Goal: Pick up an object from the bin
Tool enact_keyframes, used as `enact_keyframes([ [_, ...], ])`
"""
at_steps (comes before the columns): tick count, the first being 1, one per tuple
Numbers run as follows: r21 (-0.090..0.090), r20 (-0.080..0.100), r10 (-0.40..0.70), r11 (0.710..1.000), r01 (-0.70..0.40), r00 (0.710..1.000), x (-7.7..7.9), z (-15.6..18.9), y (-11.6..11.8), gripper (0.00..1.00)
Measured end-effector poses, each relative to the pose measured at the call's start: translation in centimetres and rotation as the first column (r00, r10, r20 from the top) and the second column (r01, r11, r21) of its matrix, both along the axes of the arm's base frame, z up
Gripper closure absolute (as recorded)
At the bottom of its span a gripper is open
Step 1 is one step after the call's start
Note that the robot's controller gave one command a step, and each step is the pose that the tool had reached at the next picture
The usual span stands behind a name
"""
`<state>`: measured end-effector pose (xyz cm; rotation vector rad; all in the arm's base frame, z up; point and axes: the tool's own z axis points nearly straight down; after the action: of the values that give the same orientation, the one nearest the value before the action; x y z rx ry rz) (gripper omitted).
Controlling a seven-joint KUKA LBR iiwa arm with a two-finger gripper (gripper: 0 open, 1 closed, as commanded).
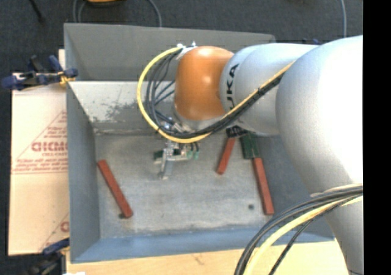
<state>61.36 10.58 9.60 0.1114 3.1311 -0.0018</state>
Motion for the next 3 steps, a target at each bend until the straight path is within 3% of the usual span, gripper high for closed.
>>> enact_keyframes([
  [1,0.002,-0.002,-0.013,1.0,0.013,1.0,0.2,-2.0,-0.1,0.0],
  [2,0.003,-0.004,0.048,0.999,-0.048,0.999,2.8,-2.5,2.7,1.0],
  [3,0.003,-0.004,0.046,0.999,-0.046,0.999,2.8,-2.5,2.6,0.0],
])
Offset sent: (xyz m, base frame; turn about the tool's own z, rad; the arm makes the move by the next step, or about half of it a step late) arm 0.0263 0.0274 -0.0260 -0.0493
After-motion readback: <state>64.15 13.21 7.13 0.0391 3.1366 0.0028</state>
